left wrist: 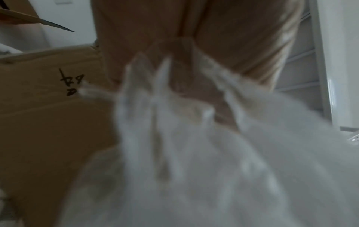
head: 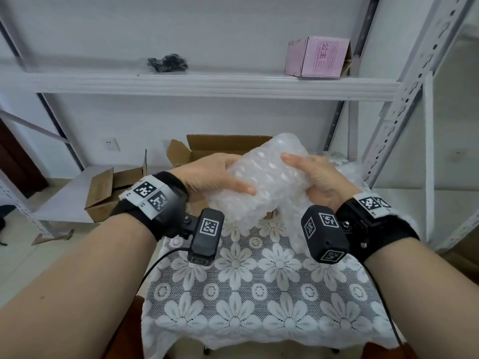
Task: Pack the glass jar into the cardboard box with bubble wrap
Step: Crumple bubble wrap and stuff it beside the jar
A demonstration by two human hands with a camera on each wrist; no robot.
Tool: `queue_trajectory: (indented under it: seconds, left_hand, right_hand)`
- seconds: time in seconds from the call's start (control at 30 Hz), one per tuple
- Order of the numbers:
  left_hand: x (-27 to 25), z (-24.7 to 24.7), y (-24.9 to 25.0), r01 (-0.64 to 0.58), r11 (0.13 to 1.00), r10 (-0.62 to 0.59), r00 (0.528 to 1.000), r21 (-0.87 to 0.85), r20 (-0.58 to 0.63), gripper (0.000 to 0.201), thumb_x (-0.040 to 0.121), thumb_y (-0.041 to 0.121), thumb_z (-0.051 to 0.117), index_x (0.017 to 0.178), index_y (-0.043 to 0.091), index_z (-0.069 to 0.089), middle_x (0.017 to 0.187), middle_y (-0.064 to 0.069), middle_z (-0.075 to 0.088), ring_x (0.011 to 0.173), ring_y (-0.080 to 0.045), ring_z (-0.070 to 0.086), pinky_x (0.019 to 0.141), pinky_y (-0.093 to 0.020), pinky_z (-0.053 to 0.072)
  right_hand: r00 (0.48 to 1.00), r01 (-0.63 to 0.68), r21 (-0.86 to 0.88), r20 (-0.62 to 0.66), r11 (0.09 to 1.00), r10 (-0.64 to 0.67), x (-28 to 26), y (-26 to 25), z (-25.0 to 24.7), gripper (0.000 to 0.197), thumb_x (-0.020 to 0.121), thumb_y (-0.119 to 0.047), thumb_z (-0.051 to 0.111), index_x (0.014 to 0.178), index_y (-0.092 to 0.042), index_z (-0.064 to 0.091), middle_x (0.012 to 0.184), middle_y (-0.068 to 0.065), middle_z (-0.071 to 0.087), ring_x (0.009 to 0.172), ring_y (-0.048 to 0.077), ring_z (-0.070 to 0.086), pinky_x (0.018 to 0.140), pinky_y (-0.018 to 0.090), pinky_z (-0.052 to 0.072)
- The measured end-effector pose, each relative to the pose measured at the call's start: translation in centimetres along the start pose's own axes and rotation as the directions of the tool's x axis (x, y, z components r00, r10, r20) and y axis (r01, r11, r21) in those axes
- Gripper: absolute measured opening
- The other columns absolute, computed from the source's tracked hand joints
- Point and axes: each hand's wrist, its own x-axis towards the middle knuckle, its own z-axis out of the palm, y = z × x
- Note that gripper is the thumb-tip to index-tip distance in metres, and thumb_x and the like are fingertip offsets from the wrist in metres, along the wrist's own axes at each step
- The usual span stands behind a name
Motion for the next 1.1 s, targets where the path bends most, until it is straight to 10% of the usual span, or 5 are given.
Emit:
queue_trajectory:
  seconds: [0.13,0.3,0.37,0.63,1.1]
  left_hand:
    - [0.3,-0.6,0.2,-0.130,0.990,0.113,0.960,-0.054,-0.255,0.062,0.064,0.009,0.081,0.121,0.023,0.060,0.120,-0.002,0.067,0.105,-0.022,0.067,0.091,-0.041,0.054]
    - [1.2,-1.0,0.9,-0.370,0.911,0.339,0.423,0.181,-0.841,0.046,0.074,0.017,0.080,0.114,0.018,0.057,0.102,0.005,0.062,0.087,-0.006,0.059,0.080,-0.017,0.051]
    - [1.4,-0.6,1.7,-0.354,0.886,0.422,0.348,0.300,-0.837,0.027,0.080,0.018,0.075,0.102,0.019,0.061,0.090,0.009,0.061,0.078,-0.004,0.056,0.071,-0.015,0.049]
    - [2.7,0.3,1.9,-0.195,0.981,0.178,0.850,0.017,-0.496,0.091,0.073,0.062,0.069,0.147,0.022,0.035,0.151,-0.003,0.039,0.136,-0.018,0.041,0.110,-0.038,0.034]
    - [2.5,1.8,2.3,-0.290,0.837,0.165,0.942,-0.464,-0.292,0.047,0.082,0.011,0.071,0.127,0.004,0.058,0.117,-0.015,0.069,0.106,-0.028,0.068,0.087,-0.039,0.056]
  right_hand:
    - [0.996,0.010,0.111,-0.087,0.994,0.000,0.0,-0.6,-0.3,0.080,0.056,-0.034,0.088,0.126,-0.009,0.057,0.115,0.011,0.070,0.107,0.029,0.067,0.100,0.047,0.047]
    - [0.932,0.250,0.230,-0.322,0.940,-0.169,-0.3,-2.4,0.5,0.075,0.068,-0.031,0.084,0.130,-0.011,0.047,0.117,0.007,0.065,0.110,0.024,0.063,0.095,0.043,0.051]
    - [0.859,0.332,0.134,-0.452,0.934,-0.241,-0.3,-2.6,1.1,0.063,0.077,-0.027,0.077,0.128,-0.004,0.046,0.106,0.003,0.062,0.101,0.015,0.061,0.096,0.035,0.048]
    - [0.908,0.373,0.052,-0.223,0.926,-0.354,0.1,-1.6,4.1,0.049,0.073,-0.028,0.079,0.116,-0.014,0.062,0.113,0.004,0.071,0.106,0.021,0.067,0.098,0.045,0.050]
    - [0.969,0.149,0.168,0.172,0.974,-0.178,-0.4,-1.4,3.7,0.061,0.084,-0.032,0.062,0.130,0.006,0.050,0.106,0.019,0.064,0.064,0.020,0.071,0.048,0.024,0.053]
